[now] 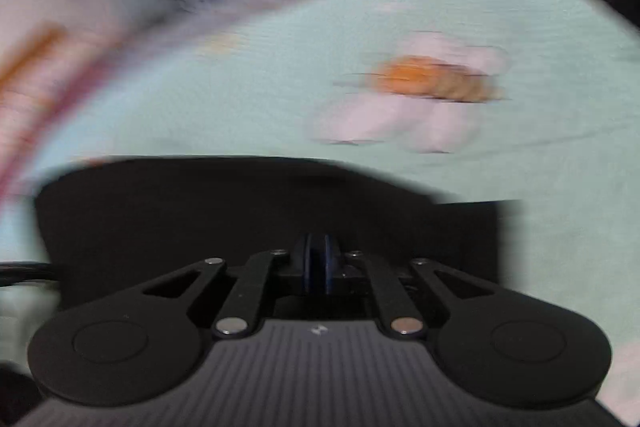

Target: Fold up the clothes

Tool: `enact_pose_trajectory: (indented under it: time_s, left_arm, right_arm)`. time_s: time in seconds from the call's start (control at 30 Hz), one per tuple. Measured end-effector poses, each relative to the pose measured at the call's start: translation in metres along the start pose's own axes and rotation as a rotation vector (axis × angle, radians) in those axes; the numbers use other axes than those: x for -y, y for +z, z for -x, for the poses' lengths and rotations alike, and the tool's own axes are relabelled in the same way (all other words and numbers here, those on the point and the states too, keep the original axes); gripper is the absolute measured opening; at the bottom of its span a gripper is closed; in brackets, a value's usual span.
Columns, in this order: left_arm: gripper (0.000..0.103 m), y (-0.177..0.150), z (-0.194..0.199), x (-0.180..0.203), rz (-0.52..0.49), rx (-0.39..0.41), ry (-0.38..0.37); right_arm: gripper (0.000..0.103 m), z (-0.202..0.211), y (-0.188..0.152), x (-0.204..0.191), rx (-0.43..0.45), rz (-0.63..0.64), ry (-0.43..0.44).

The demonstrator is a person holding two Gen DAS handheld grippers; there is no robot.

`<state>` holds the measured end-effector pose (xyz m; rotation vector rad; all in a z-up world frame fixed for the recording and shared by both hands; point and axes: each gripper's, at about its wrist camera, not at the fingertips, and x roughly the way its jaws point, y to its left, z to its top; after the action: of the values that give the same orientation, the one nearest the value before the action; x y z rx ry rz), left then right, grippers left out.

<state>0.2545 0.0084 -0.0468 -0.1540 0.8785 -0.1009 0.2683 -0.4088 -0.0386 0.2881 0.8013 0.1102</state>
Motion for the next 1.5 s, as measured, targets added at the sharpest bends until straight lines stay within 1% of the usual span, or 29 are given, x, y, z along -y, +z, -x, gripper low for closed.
enact_pose_trajectory:
  time_s: [0.07,0.1,0.13,0.17,0.2,0.27,0.3,0.33,0.37,0.4,0.43,0.5,0.57,0.63,0.67,0.73,0.8,0.83,0.87,0.97,1.07,1.13,1.17,1.27,1.3,1.33,1.37,1.4,1.5]
  left_arm:
    - [0.033,-0.001,0.0,0.001,-0.005,0.006,0.008]
    - [0.033,-0.002,0.0,0.001,-0.008,0.009,0.011]
    - [0.033,-0.002,0.0,0.002,-0.01,0.011,0.015]
    - [0.033,-0.002,-0.001,0.003,-0.011,0.012,0.019]
    - [0.034,-0.002,-0.001,0.003,-0.013,0.014,0.023]
    - [0.035,-0.002,-0.002,0.005,-0.012,0.021,0.031]
    - [0.035,-0.003,-0.002,0.006,-0.011,0.025,0.035]
    - [0.035,-0.004,-0.002,0.006,-0.009,0.03,0.04]
    - [0.035,-0.005,-0.001,0.007,-0.007,0.035,0.045]
    - [0.035,-0.006,0.001,0.007,0.003,0.039,0.048]
    - [0.035,-0.007,0.004,0.007,0.016,0.043,0.051]
    - [0.035,-0.01,0.009,0.007,0.042,0.051,0.057]
    - [0.035,-0.015,0.018,0.008,0.057,0.061,0.053]
    - [0.035,-0.025,0.034,0.013,0.049,0.074,0.028]
    - [0.035,-0.031,0.043,0.016,0.04,0.08,0.005]
    - [0.036,-0.05,0.063,0.026,0.024,0.078,-0.053]
    - [0.041,-0.073,0.079,0.039,-0.005,0.055,-0.117]
    - [0.043,-0.086,0.085,0.046,-0.027,0.041,-0.146]
    - [0.043,-0.099,0.091,0.053,-0.049,0.026,-0.169]
    - [0.043,-0.133,0.105,0.069,-0.092,-0.001,-0.231]
    - [0.043,-0.157,0.117,0.072,-0.078,0.025,-0.227]
    - [0.043,-0.165,0.124,0.069,-0.051,0.028,-0.23]
    - [0.043,-0.168,0.127,0.067,-0.036,0.028,-0.232]
    - [0.043,-0.174,0.134,0.058,-0.028,0.034,-0.215]
    - [0.043,-0.176,0.135,0.055,-0.024,0.032,-0.211]
    - [0.043,-0.178,0.137,0.053,-0.021,0.03,-0.208]
    - [0.043,-0.179,0.139,0.05,-0.018,0.028,-0.204]
    - [0.043,-0.181,0.14,0.047,-0.014,0.026,-0.201]
    - [0.043,-0.186,0.145,0.039,-0.004,0.02,-0.19]
  right_arm:
    - [0.0,0.012,0.005,0.017,0.082,-0.138,0.005]
    - [0.002,0.018,0.003,0.016,0.095,-0.148,0.033]
    - [0.01,0.024,0.0,0.011,0.101,-0.141,0.066]
    - [0.01,0.03,-0.002,0.007,0.106,-0.135,0.1]
    - [0.011,0.029,-0.005,0.004,0.074,-0.121,0.15]
    - [0.01,0.026,-0.008,0.018,0.052,-0.146,0.114]
    - [0.0,0.025,-0.009,0.027,0.045,-0.162,0.087]
    - [0.0,0.023,-0.01,0.035,0.038,-0.179,0.06]
    - [0.0,0.031,-0.011,0.044,0.057,-0.237,0.057]
    - [0.004,0.044,-0.014,0.045,0.088,-0.23,0.046]
    - [0.011,0.058,-0.018,0.044,0.119,-0.203,0.031]
    - [0.014,0.087,-0.025,0.043,0.183,-0.147,0.002]
    - [0.019,0.12,-0.039,0.05,0.211,-0.159,0.081]
    - [0.032,0.155,-0.058,0.061,0.24,-0.166,0.13]
    - [0.037,0.171,-0.07,0.065,0.242,-0.162,0.148]
    - [0.054,0.201,-0.099,0.074,0.239,-0.175,0.177]
    - [0.061,0.223,-0.131,0.083,0.225,-0.221,0.184]
    - [0.061,0.23,-0.147,0.086,0.214,-0.24,0.176]
    - [0.061,0.233,-0.163,0.088,0.2,-0.262,0.173]
    - [0.061,0.214,-0.193,0.095,0.118,-0.363,0.2]
    - [0.061,0.2,-0.205,0.094,0.116,-0.439,0.275]
    - [0.067,0.194,-0.206,0.089,0.126,-0.473,0.34]
    - [0.068,0.191,-0.206,0.085,0.127,-0.48,0.374]
    - [0.067,0.181,-0.201,0.067,0.113,-0.425,0.338]
    - [0.062,0.179,-0.201,0.06,0.114,-0.395,0.306]
    - [0.048,0.179,-0.201,0.054,0.118,-0.367,0.267]
    - [0.036,0.179,-0.202,0.049,0.118,-0.346,0.228]
    - [0.007,0.179,-0.204,0.05,0.118,-0.36,0.212]
    - [0.006,0.182,-0.213,0.058,0.129,-0.416,0.173]
